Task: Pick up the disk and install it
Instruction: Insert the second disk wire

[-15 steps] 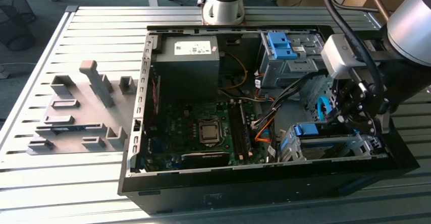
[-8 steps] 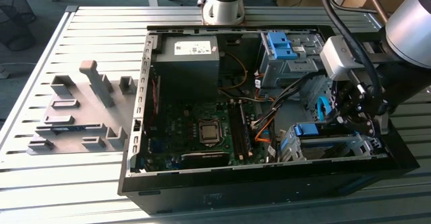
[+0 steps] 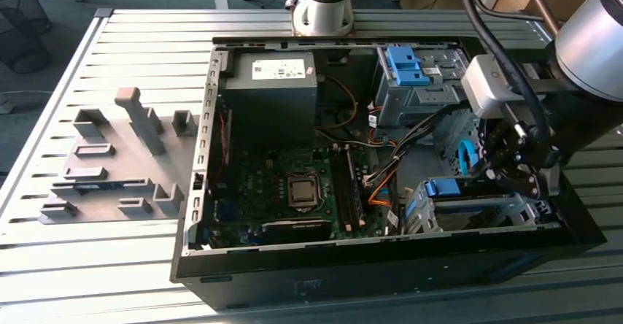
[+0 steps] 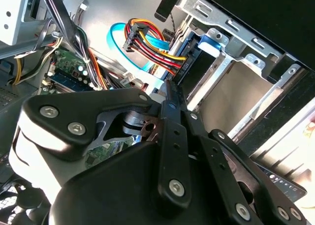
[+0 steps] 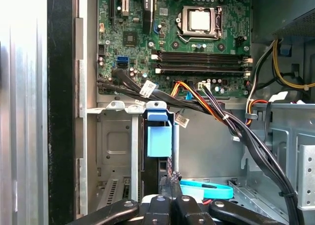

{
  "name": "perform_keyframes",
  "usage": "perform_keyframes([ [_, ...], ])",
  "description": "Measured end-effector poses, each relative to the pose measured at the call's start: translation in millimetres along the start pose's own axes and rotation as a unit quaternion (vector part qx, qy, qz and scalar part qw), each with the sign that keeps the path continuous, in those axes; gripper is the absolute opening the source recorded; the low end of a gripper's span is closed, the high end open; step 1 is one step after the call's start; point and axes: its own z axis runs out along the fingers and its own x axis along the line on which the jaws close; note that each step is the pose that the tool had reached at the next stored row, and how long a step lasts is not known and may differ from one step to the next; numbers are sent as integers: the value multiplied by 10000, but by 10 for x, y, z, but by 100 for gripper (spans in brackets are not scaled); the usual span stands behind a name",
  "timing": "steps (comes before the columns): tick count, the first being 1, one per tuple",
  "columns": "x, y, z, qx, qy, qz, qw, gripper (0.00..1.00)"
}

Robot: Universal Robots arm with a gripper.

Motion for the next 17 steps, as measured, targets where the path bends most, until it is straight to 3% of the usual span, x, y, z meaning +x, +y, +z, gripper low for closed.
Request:
perform_keyframes([
  [13,4,0,31,0,1,0,10000,11],
  [16,4,1,32,0,0,0,10000,17],
  [17,4,0,32,0,0,0,10000,24],
])
